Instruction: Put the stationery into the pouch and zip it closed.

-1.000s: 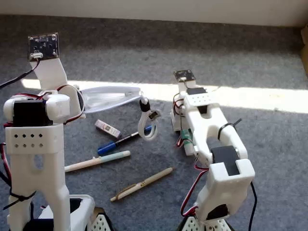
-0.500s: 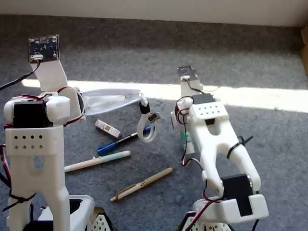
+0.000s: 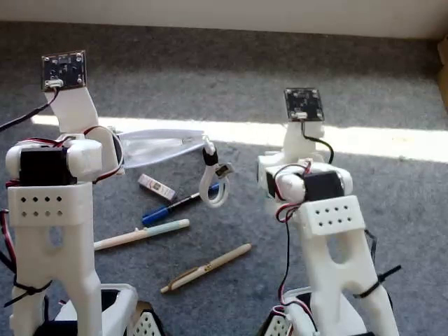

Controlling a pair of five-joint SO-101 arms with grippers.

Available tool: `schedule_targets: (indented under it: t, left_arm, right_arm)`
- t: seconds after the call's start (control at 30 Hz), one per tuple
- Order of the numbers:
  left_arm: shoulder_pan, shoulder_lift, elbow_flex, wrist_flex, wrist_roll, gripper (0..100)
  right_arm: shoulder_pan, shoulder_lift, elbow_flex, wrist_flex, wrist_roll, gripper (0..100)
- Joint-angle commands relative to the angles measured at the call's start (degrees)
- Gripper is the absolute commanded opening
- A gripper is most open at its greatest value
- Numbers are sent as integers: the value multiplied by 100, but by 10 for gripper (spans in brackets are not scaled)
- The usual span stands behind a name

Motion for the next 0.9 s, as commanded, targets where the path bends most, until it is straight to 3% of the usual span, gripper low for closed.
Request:
schedule_targets:
  t: [0.0, 0.53, 0.87]
  left_arm:
    - [-57, 92, 48, -105, 26, 7]
    - [-57, 92, 48, -105, 26, 7]
    - [-57, 92, 48, -105, 26, 7]
  right_arm:
    - [-338, -866, 31, -4, -281, 9]
    - [-1754, -3055, 145, -31, -299, 5]
    - [-2369, -3345, 145, -980, -264, 5]
